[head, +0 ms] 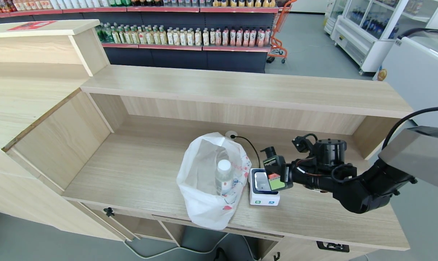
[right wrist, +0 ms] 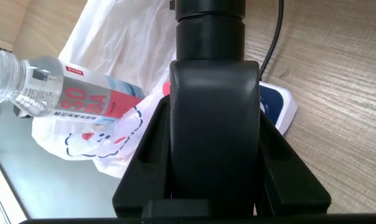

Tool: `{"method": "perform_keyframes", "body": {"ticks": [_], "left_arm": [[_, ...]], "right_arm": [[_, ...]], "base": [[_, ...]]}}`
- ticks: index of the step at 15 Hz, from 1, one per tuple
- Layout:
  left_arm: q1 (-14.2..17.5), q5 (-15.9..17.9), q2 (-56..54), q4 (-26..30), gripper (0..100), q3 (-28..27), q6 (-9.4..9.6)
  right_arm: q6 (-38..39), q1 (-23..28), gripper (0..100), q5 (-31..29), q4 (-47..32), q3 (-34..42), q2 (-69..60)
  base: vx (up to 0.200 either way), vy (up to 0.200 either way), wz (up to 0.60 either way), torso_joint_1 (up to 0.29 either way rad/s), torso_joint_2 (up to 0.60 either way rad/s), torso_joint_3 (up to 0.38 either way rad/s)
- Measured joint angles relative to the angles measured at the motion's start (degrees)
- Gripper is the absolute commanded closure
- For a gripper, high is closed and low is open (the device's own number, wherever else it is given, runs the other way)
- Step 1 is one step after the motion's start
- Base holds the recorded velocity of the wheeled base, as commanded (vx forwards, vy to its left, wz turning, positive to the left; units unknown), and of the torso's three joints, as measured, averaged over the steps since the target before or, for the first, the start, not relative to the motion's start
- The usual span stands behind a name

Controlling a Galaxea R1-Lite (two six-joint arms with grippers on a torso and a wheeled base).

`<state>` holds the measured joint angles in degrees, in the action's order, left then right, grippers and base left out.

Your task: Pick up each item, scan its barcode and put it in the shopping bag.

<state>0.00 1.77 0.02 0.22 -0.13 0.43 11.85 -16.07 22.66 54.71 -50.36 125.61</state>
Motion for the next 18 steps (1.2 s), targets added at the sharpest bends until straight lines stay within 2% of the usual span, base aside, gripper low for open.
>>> {"method": "perform_keyframes", "body": {"ticks": [18], "left_arm": [[0.00,0.00,0.00,0.00,100,0.00,0.01]], "right_arm": [[1.58,-3.66,100,-0.11,0.17,-9.17,8.13]], "base": [[0.000,0.000,0.00,0.000,0.00,0.000]]}}
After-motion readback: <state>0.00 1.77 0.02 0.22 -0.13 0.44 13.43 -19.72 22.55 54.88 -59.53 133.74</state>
